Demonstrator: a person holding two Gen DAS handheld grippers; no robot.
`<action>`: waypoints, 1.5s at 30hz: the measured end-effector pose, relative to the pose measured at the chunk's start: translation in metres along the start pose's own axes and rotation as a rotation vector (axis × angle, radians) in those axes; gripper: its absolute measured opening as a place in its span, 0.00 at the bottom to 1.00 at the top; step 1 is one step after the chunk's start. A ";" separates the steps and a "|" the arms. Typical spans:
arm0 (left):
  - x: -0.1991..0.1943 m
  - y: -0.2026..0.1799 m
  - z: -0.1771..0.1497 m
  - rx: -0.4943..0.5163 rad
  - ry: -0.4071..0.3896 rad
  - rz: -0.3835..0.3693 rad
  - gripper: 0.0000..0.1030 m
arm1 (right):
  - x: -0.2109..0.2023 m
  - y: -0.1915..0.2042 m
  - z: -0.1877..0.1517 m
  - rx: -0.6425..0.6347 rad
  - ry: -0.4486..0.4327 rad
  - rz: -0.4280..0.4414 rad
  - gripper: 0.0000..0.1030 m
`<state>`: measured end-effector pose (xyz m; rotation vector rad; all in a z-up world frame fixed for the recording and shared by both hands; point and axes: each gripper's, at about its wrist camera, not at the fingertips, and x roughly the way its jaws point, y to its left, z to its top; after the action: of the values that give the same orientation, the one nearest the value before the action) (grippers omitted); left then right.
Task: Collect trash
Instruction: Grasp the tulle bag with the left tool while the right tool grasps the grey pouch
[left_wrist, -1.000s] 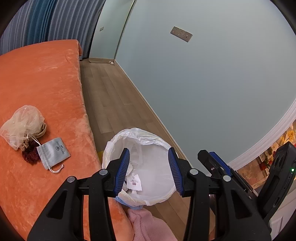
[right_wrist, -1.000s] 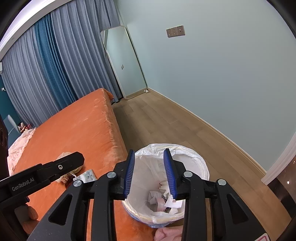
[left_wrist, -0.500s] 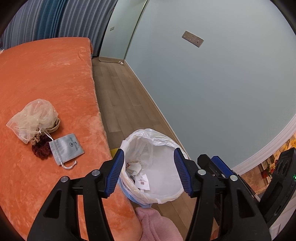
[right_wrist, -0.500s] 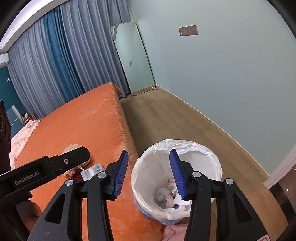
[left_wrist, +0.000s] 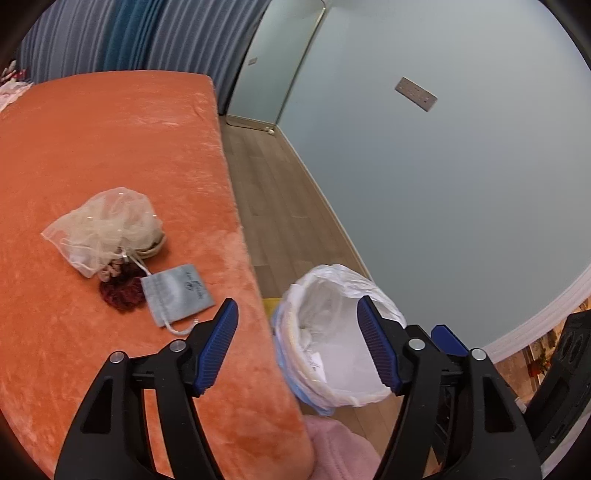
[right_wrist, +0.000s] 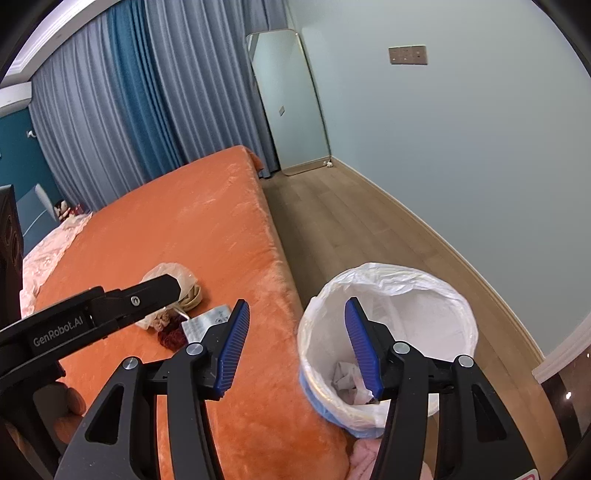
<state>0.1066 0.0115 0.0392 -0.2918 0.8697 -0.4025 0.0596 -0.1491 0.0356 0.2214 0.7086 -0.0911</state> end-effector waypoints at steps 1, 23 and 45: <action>-0.001 0.006 0.000 -0.008 -0.004 0.010 0.64 | 0.003 0.004 -0.001 -0.008 0.007 0.005 0.51; 0.030 0.166 0.036 -0.183 0.017 0.211 0.67 | 0.117 0.104 -0.035 -0.112 0.211 0.101 0.54; 0.120 0.235 0.063 -0.222 0.114 0.229 0.39 | 0.261 0.154 -0.074 -0.180 0.396 0.071 0.58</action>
<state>0.2780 0.1710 -0.0988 -0.3720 1.0503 -0.1099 0.2344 0.0162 -0.1630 0.0916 1.0957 0.0869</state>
